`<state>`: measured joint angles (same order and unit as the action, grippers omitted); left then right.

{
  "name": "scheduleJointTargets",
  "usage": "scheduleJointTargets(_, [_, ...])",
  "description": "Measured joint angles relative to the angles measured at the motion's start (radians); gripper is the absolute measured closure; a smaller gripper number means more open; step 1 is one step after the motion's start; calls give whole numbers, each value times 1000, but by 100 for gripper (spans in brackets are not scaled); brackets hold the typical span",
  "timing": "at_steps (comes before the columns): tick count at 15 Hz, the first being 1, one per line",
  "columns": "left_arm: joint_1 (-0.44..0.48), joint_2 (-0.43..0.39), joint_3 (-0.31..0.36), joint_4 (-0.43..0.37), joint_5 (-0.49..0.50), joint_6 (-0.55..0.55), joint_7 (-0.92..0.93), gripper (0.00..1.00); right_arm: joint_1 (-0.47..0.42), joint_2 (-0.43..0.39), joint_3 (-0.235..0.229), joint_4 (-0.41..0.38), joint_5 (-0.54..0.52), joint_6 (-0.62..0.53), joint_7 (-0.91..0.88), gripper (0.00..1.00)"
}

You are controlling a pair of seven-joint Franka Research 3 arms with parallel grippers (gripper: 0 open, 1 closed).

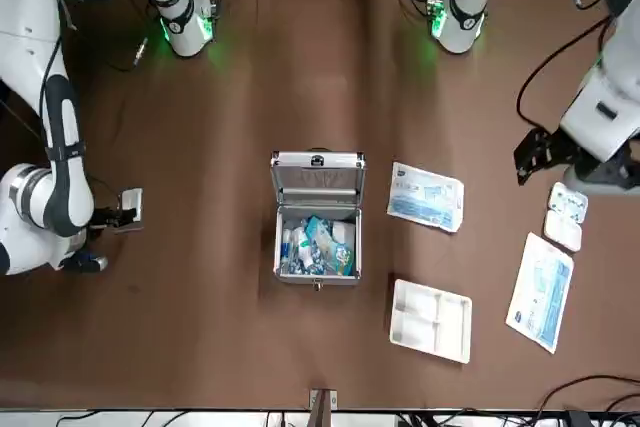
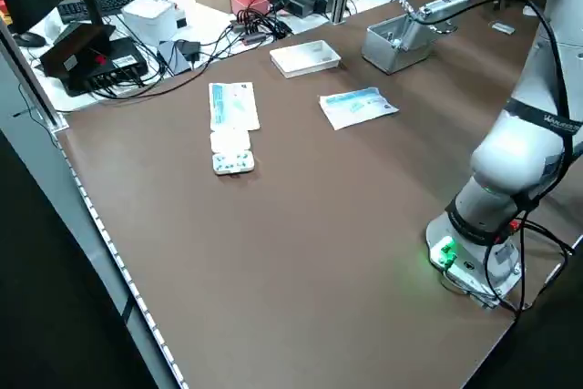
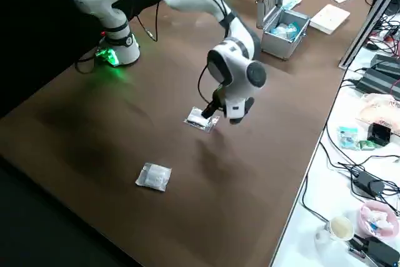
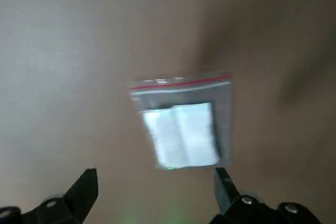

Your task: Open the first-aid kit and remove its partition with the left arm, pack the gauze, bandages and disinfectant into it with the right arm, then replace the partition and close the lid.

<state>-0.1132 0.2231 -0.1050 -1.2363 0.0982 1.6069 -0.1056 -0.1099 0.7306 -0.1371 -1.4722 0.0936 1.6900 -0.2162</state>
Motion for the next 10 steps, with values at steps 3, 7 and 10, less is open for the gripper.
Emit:
scheduleJointTargets(3, [36, -23, 1, -11, -26, -24, 50, 1, -9, 20, 2, -69, -44, 79, -9, 5])
scheduleJointTargets(7, [76, -33, 1, -23, -64, -27, 71, 0, 6, 26, 10, -110, -54, 94, -9, 11])
scheduleJointTargets(10, [74, -33, -2, -30, -68, -27, 70, 0, 14, 26, 11, -110, -55, 97, -9, 14])
